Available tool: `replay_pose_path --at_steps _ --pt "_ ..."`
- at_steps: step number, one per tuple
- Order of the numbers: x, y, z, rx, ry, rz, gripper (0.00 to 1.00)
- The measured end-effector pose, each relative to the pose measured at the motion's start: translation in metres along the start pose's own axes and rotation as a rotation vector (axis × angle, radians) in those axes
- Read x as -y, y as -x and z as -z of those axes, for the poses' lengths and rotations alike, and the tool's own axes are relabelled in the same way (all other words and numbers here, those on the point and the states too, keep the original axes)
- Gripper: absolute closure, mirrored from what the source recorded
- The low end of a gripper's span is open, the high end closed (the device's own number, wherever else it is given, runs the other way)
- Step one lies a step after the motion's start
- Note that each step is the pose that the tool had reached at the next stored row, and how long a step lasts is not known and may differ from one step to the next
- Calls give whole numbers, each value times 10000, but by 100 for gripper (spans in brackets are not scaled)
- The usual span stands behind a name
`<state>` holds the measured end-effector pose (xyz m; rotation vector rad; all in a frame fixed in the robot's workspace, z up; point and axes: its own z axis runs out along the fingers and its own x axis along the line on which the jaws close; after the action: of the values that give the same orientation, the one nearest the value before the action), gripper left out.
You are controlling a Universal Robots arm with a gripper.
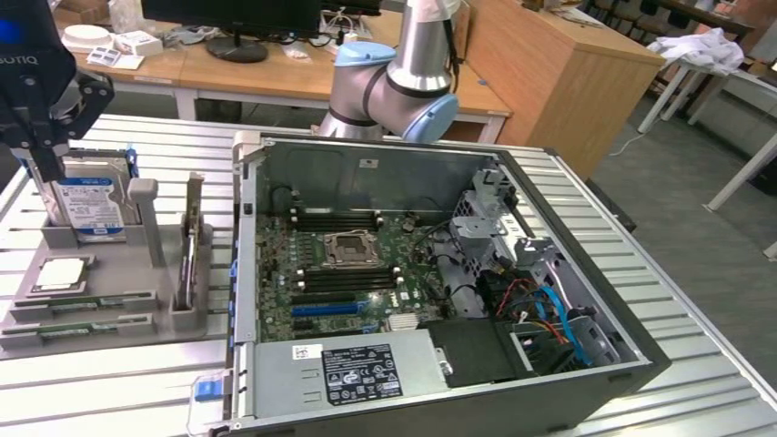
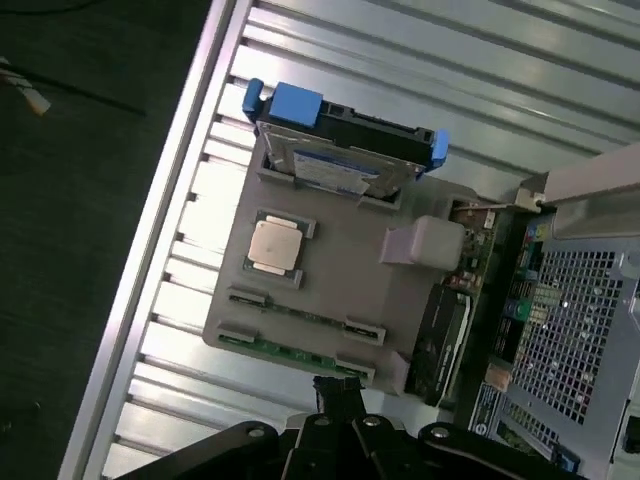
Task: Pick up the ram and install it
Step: 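Pick up the ram and move it above insertion slot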
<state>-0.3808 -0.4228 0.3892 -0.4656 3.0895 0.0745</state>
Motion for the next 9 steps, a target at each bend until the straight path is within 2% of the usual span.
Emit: replay_pose_path --at_steps 9 --pt "0 0 -2 -74 39 1643 89"
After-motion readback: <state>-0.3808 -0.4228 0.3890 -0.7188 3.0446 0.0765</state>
